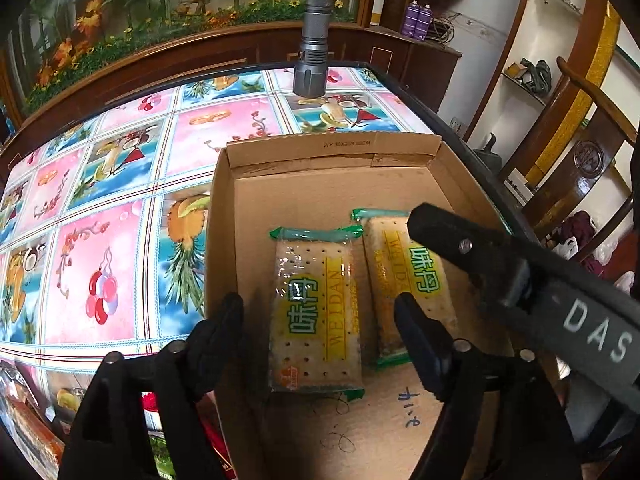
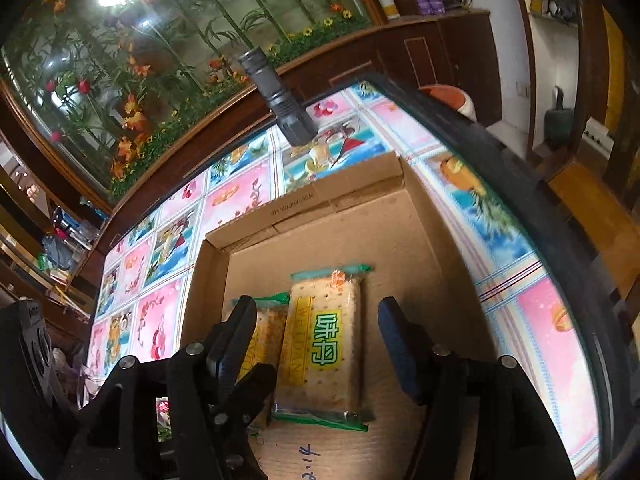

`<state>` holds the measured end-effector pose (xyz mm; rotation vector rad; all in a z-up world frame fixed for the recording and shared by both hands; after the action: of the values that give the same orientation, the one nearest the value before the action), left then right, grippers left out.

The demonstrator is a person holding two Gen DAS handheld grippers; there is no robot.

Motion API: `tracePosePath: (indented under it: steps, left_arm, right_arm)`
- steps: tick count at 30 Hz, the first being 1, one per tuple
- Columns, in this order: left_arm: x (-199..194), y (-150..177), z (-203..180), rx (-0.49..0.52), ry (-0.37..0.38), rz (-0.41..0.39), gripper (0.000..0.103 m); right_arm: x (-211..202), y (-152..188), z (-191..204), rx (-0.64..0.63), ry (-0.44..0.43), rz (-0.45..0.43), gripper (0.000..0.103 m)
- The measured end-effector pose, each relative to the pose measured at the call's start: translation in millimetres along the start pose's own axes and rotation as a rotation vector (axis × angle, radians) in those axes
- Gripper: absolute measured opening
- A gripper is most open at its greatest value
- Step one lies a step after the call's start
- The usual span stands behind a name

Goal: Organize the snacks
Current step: 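Lower the packs into the box and open the left tool while the right tool opens, then move the left tool and right tool back to the snack pile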

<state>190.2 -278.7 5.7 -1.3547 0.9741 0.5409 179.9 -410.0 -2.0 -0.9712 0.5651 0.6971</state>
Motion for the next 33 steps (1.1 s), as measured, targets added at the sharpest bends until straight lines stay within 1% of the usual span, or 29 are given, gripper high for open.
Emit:
tracePosePath:
  steps: [4,8,13,22,25,29,31,33]
  left_arm:
    - [-5,3,-1,0.001,0.007,0.0,0.078]
    - [-21,6,2,-0.007,0.028,-0.016,0.078]
    - [-47,9,10,-0.03,0.055,-0.06,0.079]
    - [-76,28,33,-0.055,0.096,-0.084,0.079]
    - [-89,40,49,-0.06,0.104,-0.098,0.079]
    - [-110,55,86,-0.071,0.101,-0.111,0.079]
    - [-118,60,107,-0.071,0.082,-0.12,0.079]
    - [-125,63,136,-0.074,0.033,-0.131,0.082]
  right_arm:
    - [-6,-4,-3,0.019,-0.002,-0.022,0.067]
    - [-13,-6,-3,0.023,-0.008,-0.043,0.067]
    - [-21,-7,4,0.004,-0.015,-0.067,0.067]
    - [-23,-3,16,-0.04,-0.002,-0.079,0.068]
    - [-23,0,23,-0.066,-0.002,-0.079,0.068]
    - [-24,7,38,-0.106,-0.021,-0.076,0.068]
    - [-25,12,47,-0.129,-0.033,-0.073,0.068]
    - [-26,18,59,-0.159,-0.046,-0.069,0.068]
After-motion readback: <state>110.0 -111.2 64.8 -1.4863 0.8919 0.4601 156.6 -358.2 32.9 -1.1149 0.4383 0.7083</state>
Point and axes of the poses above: each gripper's, at about its wrist camera, not at the fingertips, and x roughly the way its jaws point, z to its left, y to its underside, the point moved 4 cm from there along x, roughly the way its jaws point, and after that the axes turned 2 degrees about -y, right-handed, at the moved point
